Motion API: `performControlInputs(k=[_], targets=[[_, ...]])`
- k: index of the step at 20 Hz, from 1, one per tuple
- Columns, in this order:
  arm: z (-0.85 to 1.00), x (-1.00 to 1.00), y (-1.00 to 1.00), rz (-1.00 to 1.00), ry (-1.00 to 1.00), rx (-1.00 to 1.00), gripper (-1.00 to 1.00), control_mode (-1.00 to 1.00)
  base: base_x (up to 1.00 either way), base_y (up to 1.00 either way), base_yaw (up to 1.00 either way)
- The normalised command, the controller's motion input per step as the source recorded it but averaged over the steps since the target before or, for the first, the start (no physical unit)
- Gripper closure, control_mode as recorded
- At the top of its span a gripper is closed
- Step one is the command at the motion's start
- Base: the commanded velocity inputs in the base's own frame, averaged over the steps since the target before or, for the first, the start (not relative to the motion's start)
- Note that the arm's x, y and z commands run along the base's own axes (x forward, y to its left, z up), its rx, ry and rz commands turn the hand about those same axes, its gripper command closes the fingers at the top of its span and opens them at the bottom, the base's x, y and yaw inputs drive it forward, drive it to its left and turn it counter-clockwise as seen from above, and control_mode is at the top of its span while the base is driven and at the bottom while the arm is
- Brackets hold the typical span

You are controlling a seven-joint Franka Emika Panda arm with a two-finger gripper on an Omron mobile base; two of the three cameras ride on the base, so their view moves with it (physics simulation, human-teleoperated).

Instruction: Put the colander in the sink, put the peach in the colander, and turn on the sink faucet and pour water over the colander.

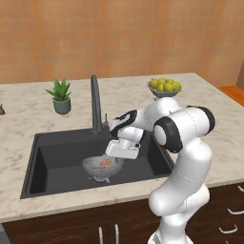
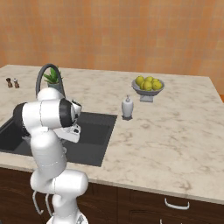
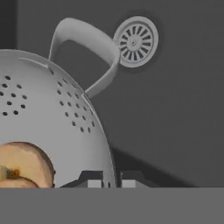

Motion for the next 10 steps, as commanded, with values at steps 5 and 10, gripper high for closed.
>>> performControlInputs(k=[5, 10], targets=[[-0.12, 0.00, 0.07, -0.07, -0.14, -0.05, 1.00, -1.00, 0.00, 0.00, 0.00], [0.00, 0.01, 0.01, -0.13, -0.22, -0.01, 1.00, -1.00, 0.00, 0.00, 0.00]])
